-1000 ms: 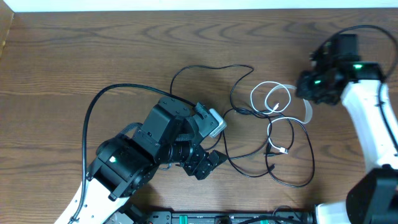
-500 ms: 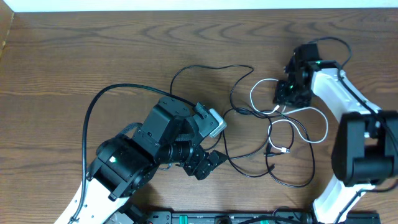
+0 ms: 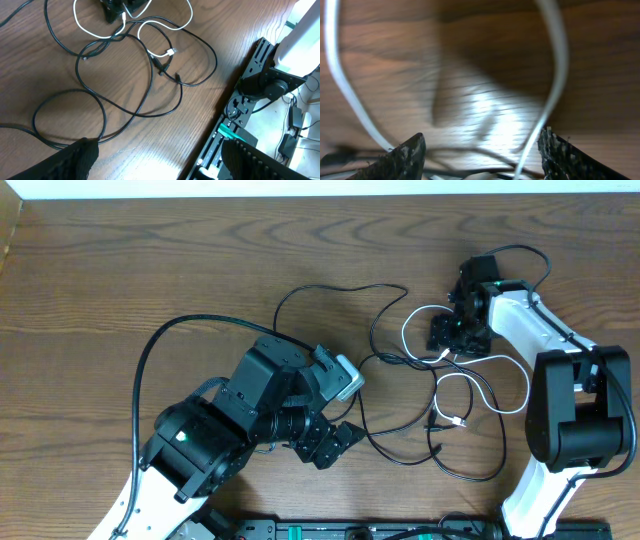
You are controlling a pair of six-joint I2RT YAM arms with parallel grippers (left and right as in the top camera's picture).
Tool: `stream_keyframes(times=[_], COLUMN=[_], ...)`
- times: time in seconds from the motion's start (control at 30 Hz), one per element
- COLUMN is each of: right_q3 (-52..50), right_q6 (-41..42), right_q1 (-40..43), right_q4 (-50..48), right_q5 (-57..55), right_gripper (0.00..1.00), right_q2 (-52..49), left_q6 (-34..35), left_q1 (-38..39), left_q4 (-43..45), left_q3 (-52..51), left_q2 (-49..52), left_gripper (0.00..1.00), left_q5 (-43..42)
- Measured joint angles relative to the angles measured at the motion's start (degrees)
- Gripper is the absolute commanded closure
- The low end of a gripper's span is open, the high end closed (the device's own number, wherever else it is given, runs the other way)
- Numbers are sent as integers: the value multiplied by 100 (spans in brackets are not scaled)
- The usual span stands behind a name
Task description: Untangle cables
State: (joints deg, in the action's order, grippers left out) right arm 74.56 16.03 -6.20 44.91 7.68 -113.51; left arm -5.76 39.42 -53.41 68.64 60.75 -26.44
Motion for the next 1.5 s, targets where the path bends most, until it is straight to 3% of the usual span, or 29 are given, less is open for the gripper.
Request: stream_keyframes(times=[0.23, 0.53, 0.63, 0.8, 1.03, 1.23, 1.5], right_q3=[-7, -190, -372, -686, -737, -212, 2446], right_q6=[623, 916, 951, 977, 990, 957, 531], right_q1=[-4, -133, -221, -238, -238, -240, -240], right_q4=[-179, -341, -599, -1032, -1132, -179, 804], right_q5=[-817, -1067, -1158, -1226, -960, -463, -315], right_gripper=[31, 32, 53, 99, 99, 99, 99], right_q2=[0, 13, 107, 269, 313, 293, 1038], left_q6=[0, 0, 0, 0, 0, -2, 0], left_q1=[0, 0, 0, 0, 0, 0, 0], left_q4=[-2, -2, -2, -11, -11, -48, -57], left_q3=[0, 0, 0, 0, 0, 0, 0], left_q2=[2, 2, 0, 2, 2, 2, 0], left_gripper=[15, 15, 16, 16, 16, 16, 16], left_q5=[0, 0, 0, 0, 0, 0, 2])
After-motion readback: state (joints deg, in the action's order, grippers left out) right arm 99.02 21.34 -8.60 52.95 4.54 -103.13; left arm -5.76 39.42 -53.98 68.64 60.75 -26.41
